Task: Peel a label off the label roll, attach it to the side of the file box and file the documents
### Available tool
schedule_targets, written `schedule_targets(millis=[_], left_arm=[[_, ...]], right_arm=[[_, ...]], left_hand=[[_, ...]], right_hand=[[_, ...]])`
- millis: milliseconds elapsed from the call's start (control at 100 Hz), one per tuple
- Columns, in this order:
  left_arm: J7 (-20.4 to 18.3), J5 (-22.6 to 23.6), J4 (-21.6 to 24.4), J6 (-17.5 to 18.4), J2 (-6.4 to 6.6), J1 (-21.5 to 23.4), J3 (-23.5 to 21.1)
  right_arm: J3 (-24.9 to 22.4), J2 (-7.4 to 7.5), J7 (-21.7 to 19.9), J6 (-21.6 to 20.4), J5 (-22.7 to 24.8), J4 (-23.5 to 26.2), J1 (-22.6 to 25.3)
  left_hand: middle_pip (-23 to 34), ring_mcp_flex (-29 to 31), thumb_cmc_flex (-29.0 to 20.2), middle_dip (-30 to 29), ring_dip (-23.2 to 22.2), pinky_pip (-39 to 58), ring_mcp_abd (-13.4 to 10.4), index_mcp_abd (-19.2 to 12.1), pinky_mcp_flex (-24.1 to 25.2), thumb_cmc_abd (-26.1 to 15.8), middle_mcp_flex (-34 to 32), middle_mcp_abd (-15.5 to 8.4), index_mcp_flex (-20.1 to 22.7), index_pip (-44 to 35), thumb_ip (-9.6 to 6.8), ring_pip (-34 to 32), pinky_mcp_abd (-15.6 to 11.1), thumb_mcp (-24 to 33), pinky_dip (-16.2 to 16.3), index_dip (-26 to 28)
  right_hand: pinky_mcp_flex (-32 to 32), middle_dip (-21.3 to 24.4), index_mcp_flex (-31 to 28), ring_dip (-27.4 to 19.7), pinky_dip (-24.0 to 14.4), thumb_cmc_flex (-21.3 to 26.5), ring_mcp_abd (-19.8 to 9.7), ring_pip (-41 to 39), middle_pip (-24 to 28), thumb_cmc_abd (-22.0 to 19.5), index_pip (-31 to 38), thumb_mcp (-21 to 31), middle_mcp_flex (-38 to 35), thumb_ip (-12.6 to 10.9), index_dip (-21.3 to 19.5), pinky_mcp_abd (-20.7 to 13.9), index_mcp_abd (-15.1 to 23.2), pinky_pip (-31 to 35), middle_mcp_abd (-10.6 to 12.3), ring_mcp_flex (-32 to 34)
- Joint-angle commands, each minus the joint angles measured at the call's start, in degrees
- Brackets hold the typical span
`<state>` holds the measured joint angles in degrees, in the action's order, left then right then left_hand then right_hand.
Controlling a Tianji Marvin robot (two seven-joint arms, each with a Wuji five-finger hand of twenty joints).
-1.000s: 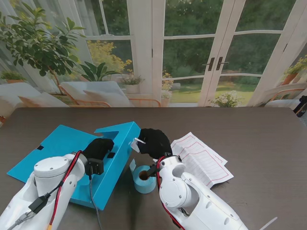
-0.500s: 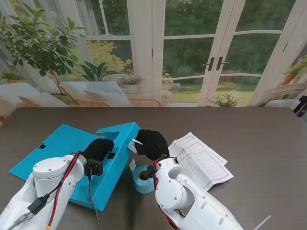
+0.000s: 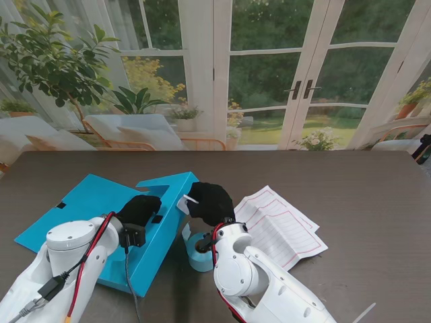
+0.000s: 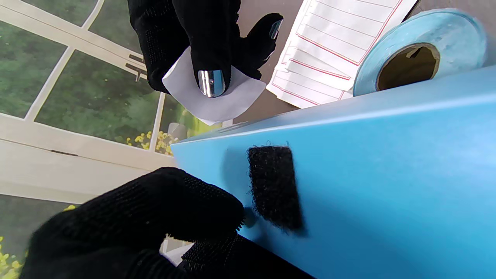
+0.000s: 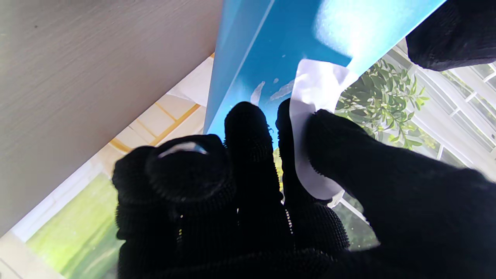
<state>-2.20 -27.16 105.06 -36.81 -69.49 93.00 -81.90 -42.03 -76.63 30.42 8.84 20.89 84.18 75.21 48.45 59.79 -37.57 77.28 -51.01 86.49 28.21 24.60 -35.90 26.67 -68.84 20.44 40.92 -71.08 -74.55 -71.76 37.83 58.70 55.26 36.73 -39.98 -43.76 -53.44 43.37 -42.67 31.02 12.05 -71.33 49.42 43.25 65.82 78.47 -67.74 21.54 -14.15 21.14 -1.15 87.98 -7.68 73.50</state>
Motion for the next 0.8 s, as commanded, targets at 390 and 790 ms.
schedule_targets(millis=[390, 790], left_arm=[[-1.10, -0.76, 1.06, -0.32, -0.25, 0.07, -0.06], [-1.42, -0.66, 1.29, -0.10, -0.12, 0.43, -0.11]], right_arm=[[0.45, -0.51, -0.82, 0.91, -0.27, 0.80, 0.85], [0.75, -0.60, -1.09, 1.46, -0.70, 1.47, 1.23]], left_hand=[[0.74, 0.70, 0.58, 0.43, -0.90, -0.42, 1.65, 2.28, 0.74, -1.17, 0.01, -2.37, -0.84, -1.63, -0.82, -4.84, 0.21, 2.04, -1.02, 1.00], [0.76, 0.74, 0.62, 0.47, -0.94, -0.49, 1.68, 2.29, 0.77, -1.07, 0.02, -2.43, -0.79, -1.69, -0.77, -4.80, 0.20, 1.98, -0.97, 1.03]], right_hand=[[-6.52, 0.85, -0.59, -0.37, -0.76, 1.02, 0.73, -0.41, 1.44, -0.63, -1.40, 1.74, 1.67, -0.35, 1.20, -1.00, 3.92, 1.85, 0.18, 1.12], [-6.37, 0.84, -0.78, -0.39, -0.79, 1.10, 0.72, -0.47, 1.49, -0.52, -1.69, 1.94, 1.83, -0.33, 1.48, -1.20, 3.24, 2.02, 0.09, 1.11]])
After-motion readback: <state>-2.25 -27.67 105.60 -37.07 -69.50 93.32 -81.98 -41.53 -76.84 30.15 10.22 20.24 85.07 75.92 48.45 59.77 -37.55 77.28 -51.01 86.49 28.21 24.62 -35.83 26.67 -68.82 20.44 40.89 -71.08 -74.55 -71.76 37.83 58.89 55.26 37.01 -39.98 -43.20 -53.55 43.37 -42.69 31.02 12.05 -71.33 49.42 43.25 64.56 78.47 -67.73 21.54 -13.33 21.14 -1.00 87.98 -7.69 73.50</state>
